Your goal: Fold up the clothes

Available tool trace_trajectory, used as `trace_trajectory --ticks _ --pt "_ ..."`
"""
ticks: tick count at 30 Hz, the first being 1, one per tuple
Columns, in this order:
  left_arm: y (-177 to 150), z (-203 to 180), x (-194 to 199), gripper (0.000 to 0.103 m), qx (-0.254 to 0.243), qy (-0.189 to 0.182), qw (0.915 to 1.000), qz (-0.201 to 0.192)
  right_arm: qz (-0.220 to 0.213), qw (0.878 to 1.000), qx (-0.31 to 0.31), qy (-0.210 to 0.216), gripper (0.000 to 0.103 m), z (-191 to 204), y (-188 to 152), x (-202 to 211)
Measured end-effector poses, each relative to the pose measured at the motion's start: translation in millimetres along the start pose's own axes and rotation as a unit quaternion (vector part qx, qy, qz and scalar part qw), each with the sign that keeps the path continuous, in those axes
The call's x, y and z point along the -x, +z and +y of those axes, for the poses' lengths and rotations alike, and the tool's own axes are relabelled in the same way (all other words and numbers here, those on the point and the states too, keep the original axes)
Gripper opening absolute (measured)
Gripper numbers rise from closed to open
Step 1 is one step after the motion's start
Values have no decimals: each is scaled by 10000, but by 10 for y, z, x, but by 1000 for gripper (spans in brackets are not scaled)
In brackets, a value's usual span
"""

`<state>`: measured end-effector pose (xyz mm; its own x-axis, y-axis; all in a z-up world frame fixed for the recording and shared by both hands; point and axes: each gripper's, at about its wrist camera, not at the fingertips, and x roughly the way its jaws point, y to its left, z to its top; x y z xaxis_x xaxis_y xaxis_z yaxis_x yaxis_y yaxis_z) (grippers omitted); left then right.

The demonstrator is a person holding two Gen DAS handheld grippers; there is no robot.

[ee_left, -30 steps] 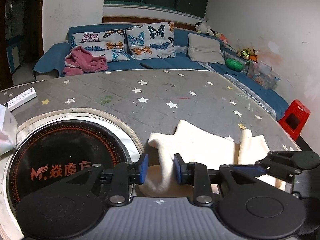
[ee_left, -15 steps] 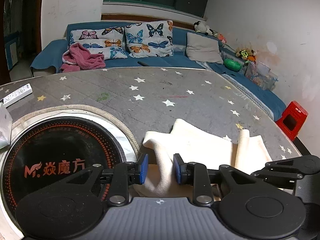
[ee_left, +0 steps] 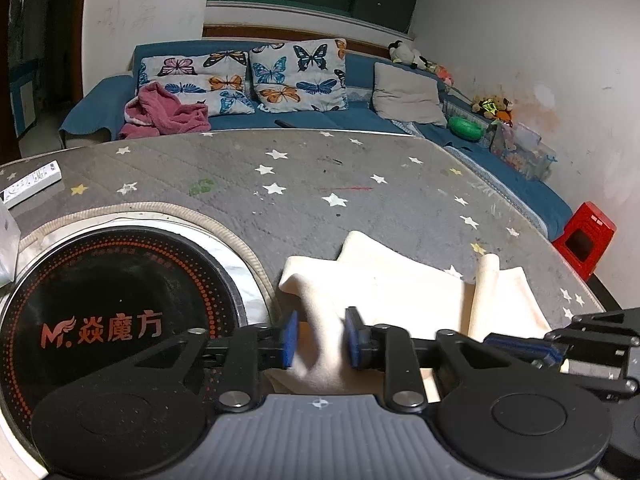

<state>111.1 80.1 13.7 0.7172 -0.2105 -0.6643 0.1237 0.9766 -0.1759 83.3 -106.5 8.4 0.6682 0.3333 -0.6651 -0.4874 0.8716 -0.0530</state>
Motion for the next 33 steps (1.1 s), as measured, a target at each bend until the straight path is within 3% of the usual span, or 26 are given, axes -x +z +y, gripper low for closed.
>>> trace_trajectory --ticks 3,8,10,11,17,19,29,31,33 --pt "-13 12 16 17 18 -12 10000 -8 11 9999 -119 -77 2 -71 -22 26" --pt "4 22 35 19 61 -9 10000 -33 -71 9995 -82 312 8 -76 0 67" --pt "10 28 29 19 92 -13 10000 -27 -113 9990 43 439 21 -30 26 51" --pt "9 28 27 19 83 -22 10000 -28 -131 9986 128 499 22 6 41 26" --pt "22 68 -14 40 190 -67 9998 20 105 9968 268 743 23 156 69 -226" --pt "35 84 -49 40 259 -100 9996 59 161 9975 259 636 6 172 44 -283" --pt "97 72 -219 41 680 -411 9967 153 -280 9996 -51 -72 4 -43 -65 187" --pt "93 51 -278 39 713 -442 9962 213 -319 9991 -144 -241 4 -97 -97 278" --pt "77 38 -336 28 732 -405 9961 274 -376 9981 -239 -432 5 -153 -145 365"
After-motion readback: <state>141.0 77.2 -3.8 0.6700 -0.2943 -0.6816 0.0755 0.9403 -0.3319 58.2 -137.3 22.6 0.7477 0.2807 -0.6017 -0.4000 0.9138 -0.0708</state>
